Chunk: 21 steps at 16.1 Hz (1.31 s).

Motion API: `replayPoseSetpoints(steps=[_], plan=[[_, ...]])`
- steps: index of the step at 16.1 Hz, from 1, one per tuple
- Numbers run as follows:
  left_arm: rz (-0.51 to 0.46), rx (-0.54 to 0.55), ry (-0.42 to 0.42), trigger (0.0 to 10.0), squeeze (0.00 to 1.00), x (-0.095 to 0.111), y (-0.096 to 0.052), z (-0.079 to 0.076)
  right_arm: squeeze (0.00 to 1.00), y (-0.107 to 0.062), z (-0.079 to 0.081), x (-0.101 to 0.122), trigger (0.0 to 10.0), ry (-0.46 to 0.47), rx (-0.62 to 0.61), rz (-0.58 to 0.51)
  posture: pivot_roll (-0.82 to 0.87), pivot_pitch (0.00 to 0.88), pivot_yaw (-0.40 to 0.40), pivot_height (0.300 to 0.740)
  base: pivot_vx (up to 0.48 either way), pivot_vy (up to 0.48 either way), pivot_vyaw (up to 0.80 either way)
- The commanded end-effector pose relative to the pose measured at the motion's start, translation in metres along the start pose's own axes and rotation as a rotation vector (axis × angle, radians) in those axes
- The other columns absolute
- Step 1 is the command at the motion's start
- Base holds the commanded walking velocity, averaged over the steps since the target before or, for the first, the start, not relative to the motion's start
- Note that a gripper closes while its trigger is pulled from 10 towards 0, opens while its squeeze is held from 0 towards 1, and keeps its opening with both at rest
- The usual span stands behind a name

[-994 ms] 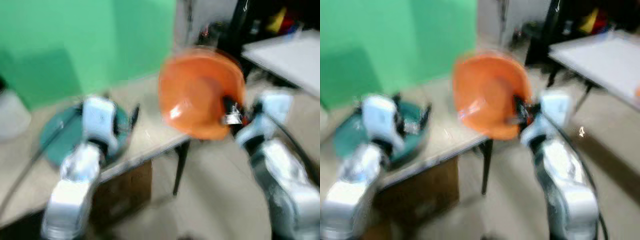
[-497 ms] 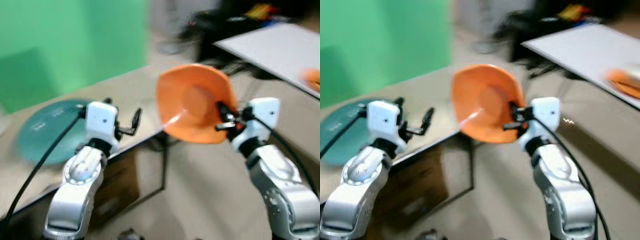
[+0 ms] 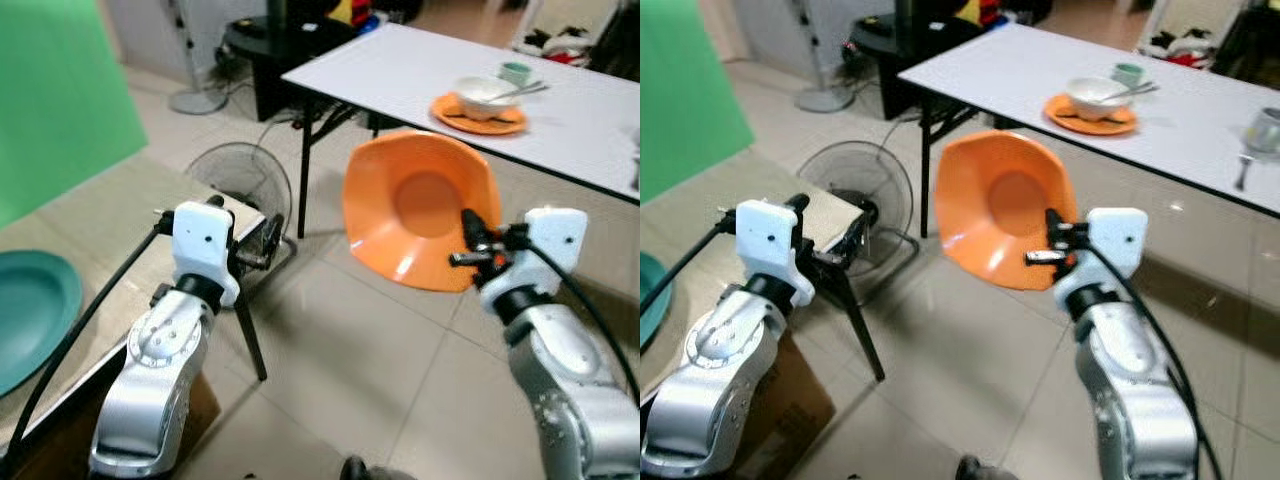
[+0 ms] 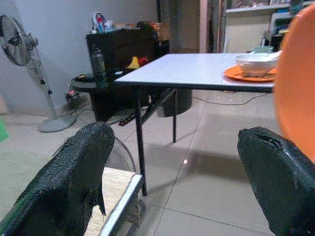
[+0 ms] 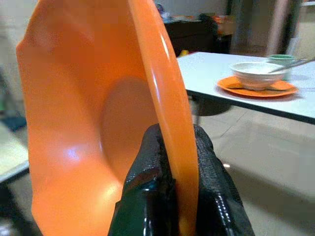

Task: Setting the table

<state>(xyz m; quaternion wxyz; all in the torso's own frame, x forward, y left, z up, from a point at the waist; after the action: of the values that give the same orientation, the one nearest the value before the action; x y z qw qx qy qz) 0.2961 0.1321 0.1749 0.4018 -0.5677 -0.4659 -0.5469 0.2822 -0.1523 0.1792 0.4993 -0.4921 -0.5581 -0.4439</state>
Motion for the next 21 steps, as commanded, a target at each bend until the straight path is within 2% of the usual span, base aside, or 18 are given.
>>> replayPoseSetpoints(steps=[1, 4, 7, 10, 21], plan=[[0.01, 0.008, -0.001, 10.0, 0.0, -0.002, -0.002, 0.001, 0.0, -0.002, 0.0, 0.007, 10.0, 0.014, 0.003, -0.021, 0.1, 0.0, 0.013, 0.74, 0.0, 0.0, -0.79], [0.016, -0.004, 0.008, 10.0, 0.0, -0.003, -0.001, -0.001, 0.0, -0.004, -0.004, 0.004, 10.0, 0.053, -0.012, -0.016, 0.1, 0.0, 0.016, 0.74, 0.0, 0.0, 0.0], [0.007, -0.018, -0.013, 10.0, 0.0, -0.001, 0.001, -0.003, 0.0, -0.007, -0.001, 0.001, 10.0, 0.018, 0.011, -0.001, 0.09, 0.0, 0.021, 0.74, 0.0, 0.0, 0.0], [0.013, -0.028, -0.016, 10.0, 0.0, -0.003, 0.0, -0.004, 0.0, -0.008, 0.003, 0.001, 10.0, 0.046, 0.03, -0.004, 0.09, 0.0, 0.021, 0.74, 0.278, 0.0, -0.15], [0.023, -0.074, -0.028, 10.0, 0.0, -0.005, -0.001, -0.011, 0.0, -0.011, 0.003, 0.001, 10.0, 0.065, 0.035, 0.0, 0.08, 0.0, 0.026, 0.74, 0.298, 0.0, -0.78]])
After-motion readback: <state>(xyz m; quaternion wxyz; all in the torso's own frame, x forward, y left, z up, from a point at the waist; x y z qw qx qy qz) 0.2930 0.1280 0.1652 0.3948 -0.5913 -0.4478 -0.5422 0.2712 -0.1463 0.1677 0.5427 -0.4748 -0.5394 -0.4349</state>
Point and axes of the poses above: a point about 5 cm out from each wrist's last joint towards the gripper, its own y axis pointing out of the wrist towards the gripper, its own x axis along the axis of the wrist's last joint, z = x × y, the point moved 4 cm from there along y, pointing out of the wrist towards the gripper, and after that the axes turned 11 degrees about -y, right-handed, at the moved point
